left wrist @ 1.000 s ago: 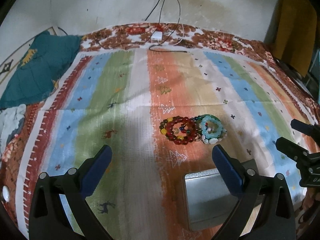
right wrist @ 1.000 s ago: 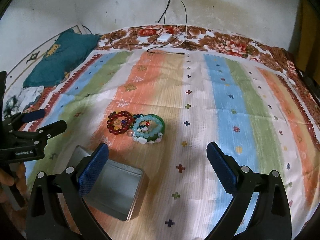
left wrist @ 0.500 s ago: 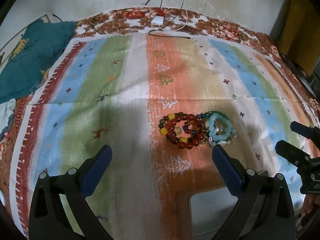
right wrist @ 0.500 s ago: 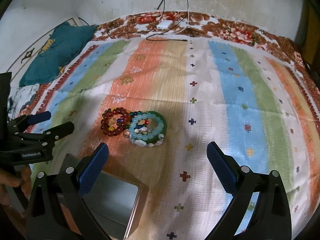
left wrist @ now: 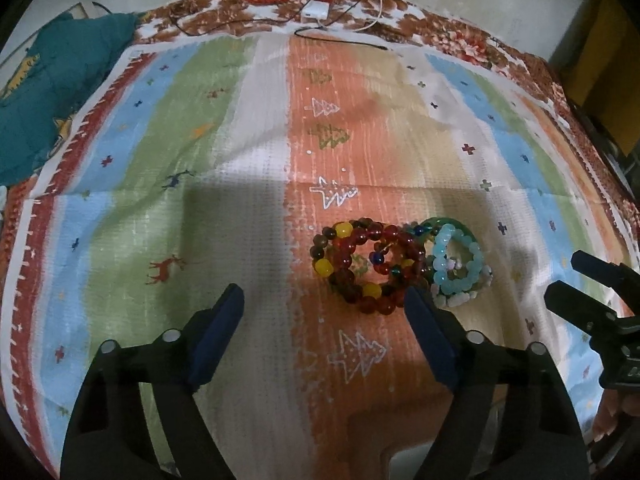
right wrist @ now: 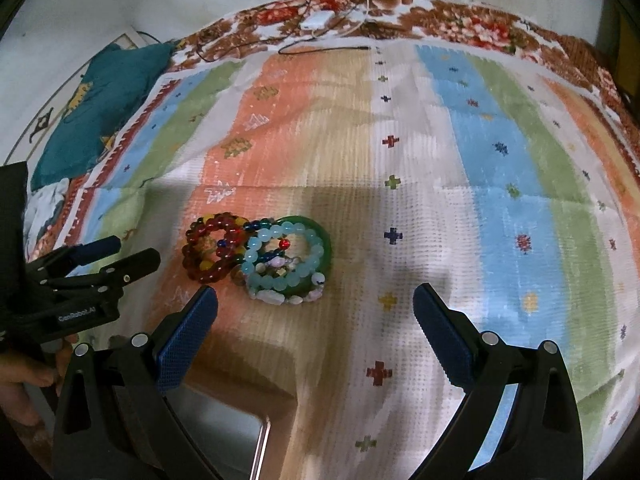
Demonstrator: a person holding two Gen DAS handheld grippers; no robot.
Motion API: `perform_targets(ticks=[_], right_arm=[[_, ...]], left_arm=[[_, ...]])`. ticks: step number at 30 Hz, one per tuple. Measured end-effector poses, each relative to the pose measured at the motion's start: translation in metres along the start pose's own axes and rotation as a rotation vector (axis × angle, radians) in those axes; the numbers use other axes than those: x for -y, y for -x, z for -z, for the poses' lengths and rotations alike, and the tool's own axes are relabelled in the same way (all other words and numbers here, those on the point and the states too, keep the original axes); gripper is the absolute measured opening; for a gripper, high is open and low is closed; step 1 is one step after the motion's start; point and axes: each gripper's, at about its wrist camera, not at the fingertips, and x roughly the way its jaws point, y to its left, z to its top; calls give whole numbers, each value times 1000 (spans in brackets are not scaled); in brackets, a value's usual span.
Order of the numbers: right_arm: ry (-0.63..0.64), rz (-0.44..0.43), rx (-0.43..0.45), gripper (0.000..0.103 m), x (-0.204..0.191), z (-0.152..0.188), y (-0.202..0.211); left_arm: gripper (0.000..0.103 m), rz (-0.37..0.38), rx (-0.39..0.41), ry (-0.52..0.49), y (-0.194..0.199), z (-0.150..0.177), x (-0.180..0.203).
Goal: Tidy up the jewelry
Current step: 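Grasp the red bead bracelet with the left gripper while the right gripper grasps the light blue bracelet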
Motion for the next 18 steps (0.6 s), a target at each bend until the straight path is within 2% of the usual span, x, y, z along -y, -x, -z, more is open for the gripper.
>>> perform_targets(ticks=[3, 6, 11, 13, 15, 18], right_arm=[[-4, -1, -17, 98, 1, -4, -10], [-9, -1, -36, 91, 3, -8, -21], [-19, -1, -61, 86, 7, -12, -35], [-26, -1, -71, 82, 9, -13, -41], [-28, -14, -79, 72, 10, -15, -46], [-26, -19, -89, 65, 9, -17, -52]], left_arm=[[73, 2, -17, -6, -8, -2, 1], [68, 8, -36, -8, -16, -4, 0], [58, 23, -66, -7, -27, -7, -1], [55, 26, -75, -11, -32, -7, -2], [52, 35, -84, -11, -35, -8, -2], [48, 46, -96, -11, -39, -9, -3]])
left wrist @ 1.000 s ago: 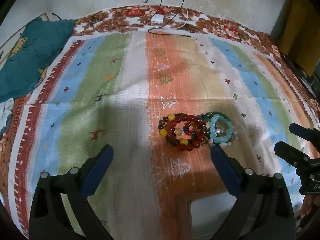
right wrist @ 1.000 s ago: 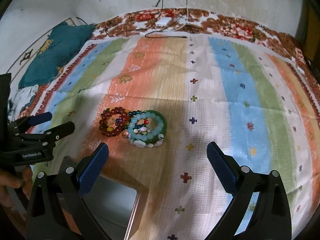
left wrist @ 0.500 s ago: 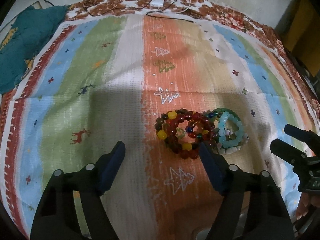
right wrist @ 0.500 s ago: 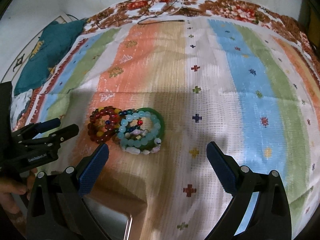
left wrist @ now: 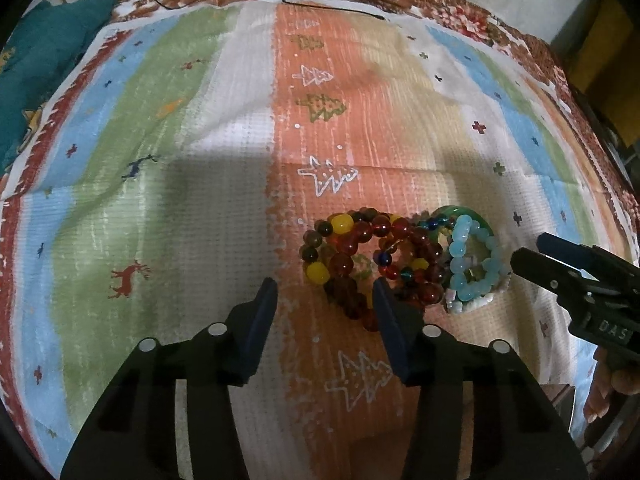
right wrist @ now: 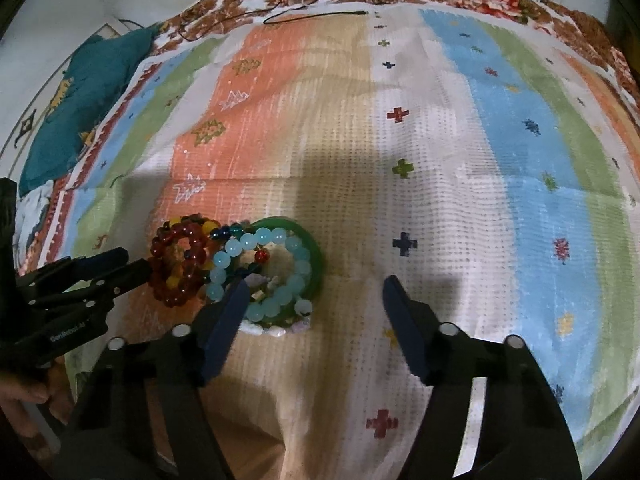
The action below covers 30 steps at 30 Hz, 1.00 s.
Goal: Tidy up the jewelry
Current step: 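Grasp the red bead bracelet with the left gripper while the right gripper grasps the light blue bracelet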
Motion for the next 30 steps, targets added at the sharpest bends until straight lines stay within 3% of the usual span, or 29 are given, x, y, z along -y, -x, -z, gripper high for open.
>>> perform_targets(ticks=[8, 17, 19, 23, 30], right_arm=[[-6, -20, -38, 40, -1, -4, -14], [1, -45, -55, 27, -3, -4, -17], [0, -50, -58, 26, -3, -3, -18], [-2, -60, -62, 26, -2, -4, -21], [6, -40, -76, 22, -2, -2, -29]], left_arm=[[41, 11, -22, -9, -10, 0, 1], [30, 13, -35, -31, -16, 0, 5], [29, 14, -34, -32, -16, -1, 5], [17, 28, -35, -34, -16, -1, 6], [16, 27, -34, -34, -15, 0, 8]])
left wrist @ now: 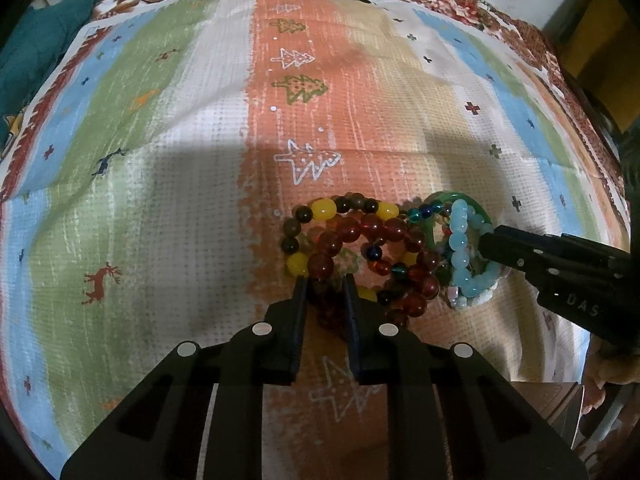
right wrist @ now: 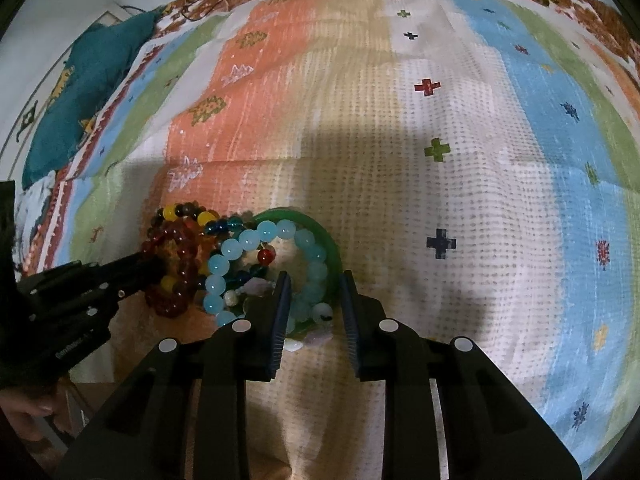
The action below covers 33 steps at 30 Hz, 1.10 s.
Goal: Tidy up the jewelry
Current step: 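Grasp the red bead bracelet with the left gripper while the right gripper grasps the light blue bracelet, then lift the red bracelet with the left gripper while the right gripper lifts the light blue bracelet toward the tin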
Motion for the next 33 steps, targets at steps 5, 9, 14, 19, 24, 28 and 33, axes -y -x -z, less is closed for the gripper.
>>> perform_targets(ticks=[5, 9, 14, 19, 24, 28, 33], right_arm=[[4, -9, -4, 22, 1, 0, 1], [11, -9, -7, 21, 0, 0, 5], [24, -2, 13, 12, -1, -3, 15], [29, -11, 29, 12, -3, -4, 23], [36, -16, 36, 12, -5, -3, 29], [45, -22, 54, 12, -7, -2, 38], [75, -10, 78, 12, -14, 2, 51]], left_arm=[[13, 11, -3, 16, 1, 1, -5], [13, 29, -2, 17, 7, 0, -6], [13, 51, 26, 26, 21, -4, -7], [13, 60, 43, 25, 29, -5, -3], [13, 71, 60, 25, 39, -6, -1], [13, 89, 78, 20, 48, -7, 4], [13, 91, 95, 10, 56, -6, 10]])
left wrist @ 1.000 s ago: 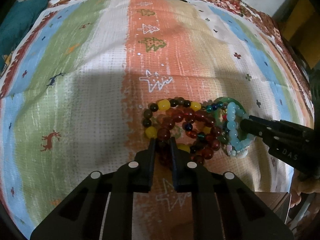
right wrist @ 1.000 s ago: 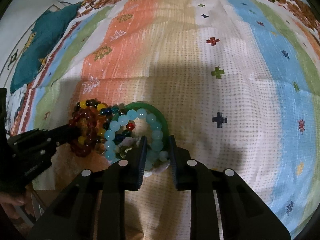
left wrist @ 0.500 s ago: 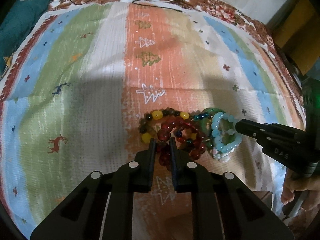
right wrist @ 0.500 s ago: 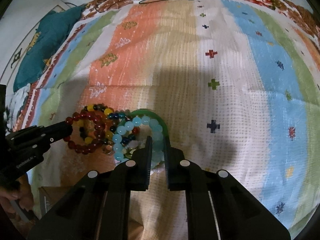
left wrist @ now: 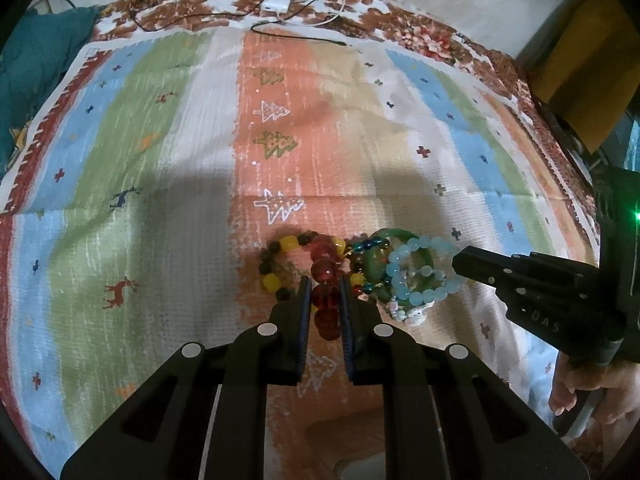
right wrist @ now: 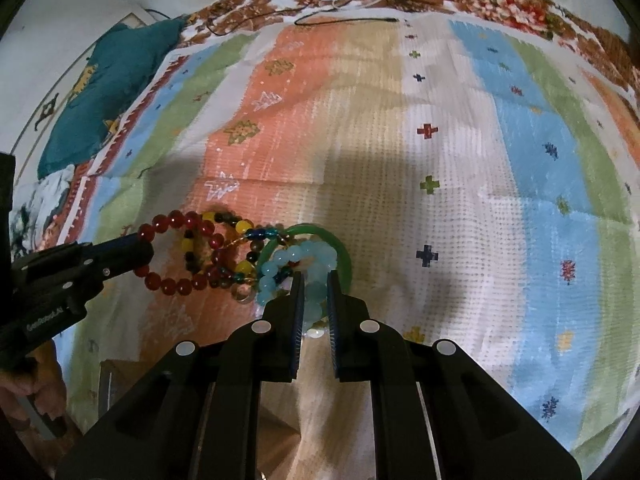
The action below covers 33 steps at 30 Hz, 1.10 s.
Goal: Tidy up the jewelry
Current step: 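Lift the red bracelet with the left gripper while the right gripper lifts the light blue bracelet toward the tin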
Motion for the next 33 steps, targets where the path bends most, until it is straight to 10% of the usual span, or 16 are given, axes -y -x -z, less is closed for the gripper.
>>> perform_targets(ticks=[33], right_arm=[[105, -12, 204, 12, -51, 37, 108]], left_arm=[[13, 75, 165, -12, 100, 41, 28]])
